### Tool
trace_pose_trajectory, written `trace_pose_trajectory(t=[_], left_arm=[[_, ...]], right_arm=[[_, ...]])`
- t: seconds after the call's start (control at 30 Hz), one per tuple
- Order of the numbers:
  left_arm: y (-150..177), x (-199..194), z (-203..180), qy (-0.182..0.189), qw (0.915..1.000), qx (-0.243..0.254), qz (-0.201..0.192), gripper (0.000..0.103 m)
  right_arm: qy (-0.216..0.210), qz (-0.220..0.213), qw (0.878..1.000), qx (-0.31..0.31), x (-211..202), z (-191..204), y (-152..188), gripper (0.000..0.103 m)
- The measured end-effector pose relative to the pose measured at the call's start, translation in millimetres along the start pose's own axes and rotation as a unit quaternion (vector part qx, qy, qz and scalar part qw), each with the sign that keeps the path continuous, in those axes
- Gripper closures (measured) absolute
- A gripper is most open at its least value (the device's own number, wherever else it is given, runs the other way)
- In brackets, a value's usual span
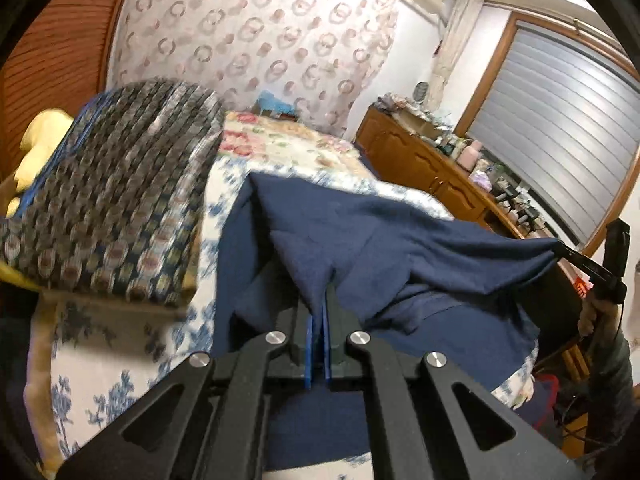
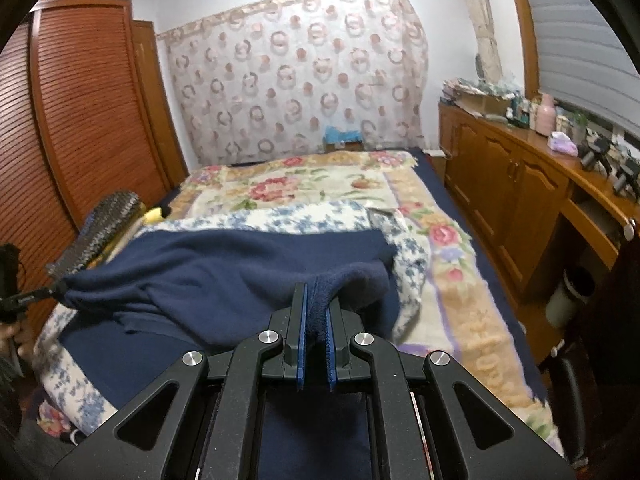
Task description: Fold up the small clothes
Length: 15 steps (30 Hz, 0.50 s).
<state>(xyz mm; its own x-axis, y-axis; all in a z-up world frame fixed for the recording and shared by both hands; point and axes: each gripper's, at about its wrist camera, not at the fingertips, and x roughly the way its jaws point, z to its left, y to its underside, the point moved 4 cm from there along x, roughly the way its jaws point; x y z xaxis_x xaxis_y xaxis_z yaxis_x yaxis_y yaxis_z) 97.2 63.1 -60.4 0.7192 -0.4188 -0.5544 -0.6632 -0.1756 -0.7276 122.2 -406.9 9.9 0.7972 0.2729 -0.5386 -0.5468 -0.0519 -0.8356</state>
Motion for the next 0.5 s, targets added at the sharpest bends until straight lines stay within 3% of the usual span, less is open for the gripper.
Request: trace_pose_trajectory(t=[0.13, 0.23, 0.37, 0.5], left_arm=[[-27.8, -22.9, -15.4, 0.026, 0.9991, 0.002, -0.035, 0.102], [-36.4, -34.6, -14.3, 0.011, 0.9989, 0.008, -0.045, 0.102], [-23.1, -22.7, 11.3, -0.027, 0.9995, -0.004, -0.018, 0.102], [4.6, -2.2, 37.8, -0.056, 0.9981, -0.017, 0.021, 0.102]], right_arm=[[-0.01, -0.028, 1.0, -0.007, -14.7, 14.4, -26.5, 0.098], [-0.002, -0.047, 0.999, -0.009, -36.4, 14.3, -37.9, 0.098], [0.014, -0.032, 0.999, -0.014, -41.8, 4.8, -28.0, 0.098], [0.026, 0.021, 0.999, -0.005, -15.1, -11.2, 9.1, 0.098]])
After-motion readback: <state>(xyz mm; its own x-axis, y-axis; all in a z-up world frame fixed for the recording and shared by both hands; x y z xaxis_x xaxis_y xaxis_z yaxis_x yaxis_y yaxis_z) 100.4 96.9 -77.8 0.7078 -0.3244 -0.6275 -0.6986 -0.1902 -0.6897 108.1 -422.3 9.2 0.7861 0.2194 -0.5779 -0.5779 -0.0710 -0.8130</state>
